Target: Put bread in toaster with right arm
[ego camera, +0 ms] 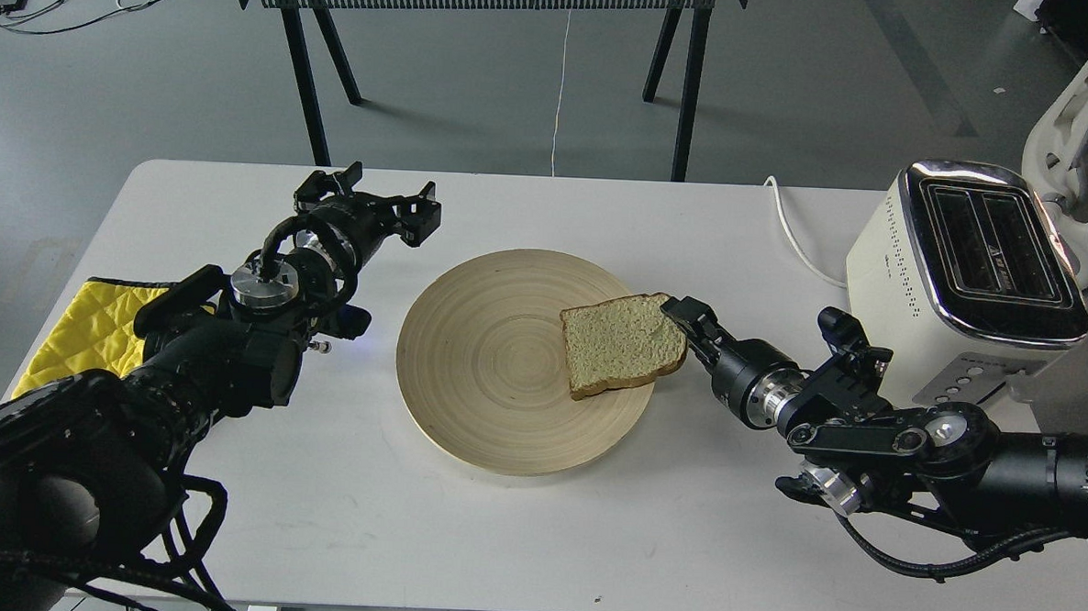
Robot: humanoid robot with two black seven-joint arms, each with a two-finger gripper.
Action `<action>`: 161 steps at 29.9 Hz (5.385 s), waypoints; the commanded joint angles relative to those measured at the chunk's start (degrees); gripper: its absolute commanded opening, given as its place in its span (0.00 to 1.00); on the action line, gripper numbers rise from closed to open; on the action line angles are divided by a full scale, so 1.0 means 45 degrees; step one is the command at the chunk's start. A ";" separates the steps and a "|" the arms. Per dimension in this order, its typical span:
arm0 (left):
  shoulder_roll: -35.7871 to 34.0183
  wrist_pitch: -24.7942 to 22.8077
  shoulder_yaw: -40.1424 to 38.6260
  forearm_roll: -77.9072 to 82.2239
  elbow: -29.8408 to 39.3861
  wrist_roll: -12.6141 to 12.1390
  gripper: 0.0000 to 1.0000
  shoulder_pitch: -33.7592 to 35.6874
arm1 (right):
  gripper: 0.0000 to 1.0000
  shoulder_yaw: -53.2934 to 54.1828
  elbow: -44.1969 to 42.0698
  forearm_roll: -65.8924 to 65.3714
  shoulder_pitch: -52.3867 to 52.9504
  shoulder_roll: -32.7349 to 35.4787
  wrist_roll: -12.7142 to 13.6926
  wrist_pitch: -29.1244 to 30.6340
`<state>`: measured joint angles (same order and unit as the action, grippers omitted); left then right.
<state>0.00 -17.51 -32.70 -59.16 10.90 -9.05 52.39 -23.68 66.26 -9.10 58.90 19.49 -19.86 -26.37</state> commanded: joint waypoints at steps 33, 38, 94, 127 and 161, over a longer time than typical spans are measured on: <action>0.0000 0.0005 0.0000 0.0001 0.0000 0.0000 1.00 -0.0001 | 0.00 0.0866 0.0333 0.0050 0.0602 0.0181 -0.0157 0.0059; 0.0000 0.0005 0.0000 0.0001 0.0000 0.0000 1.00 -0.0001 | 0.00 0.1023 0.0644 0.0070 0.1811 0.0882 -0.0059 0.0098; 0.0000 0.0005 0.0000 0.0001 0.0000 0.0000 1.00 -0.0001 | 0.00 -1.0871 0.3146 -0.0731 1.1912 0.8072 0.0058 0.0020; 0.0000 0.0005 0.0000 0.0001 0.0000 0.0000 1.00 -0.0001 | 0.00 -1.0754 0.3322 -0.0711 1.0897 0.7701 0.0058 -0.0019; 0.0000 0.0005 0.0000 0.0001 0.0000 0.0000 1.00 -0.0001 | 0.81 -0.6676 0.3497 -0.0361 0.8729 0.7486 0.0039 -0.0058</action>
<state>0.00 -17.49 -32.70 -59.15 10.90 -9.05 52.38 -58.29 81.74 -11.23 98.05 52.71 -19.68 -26.63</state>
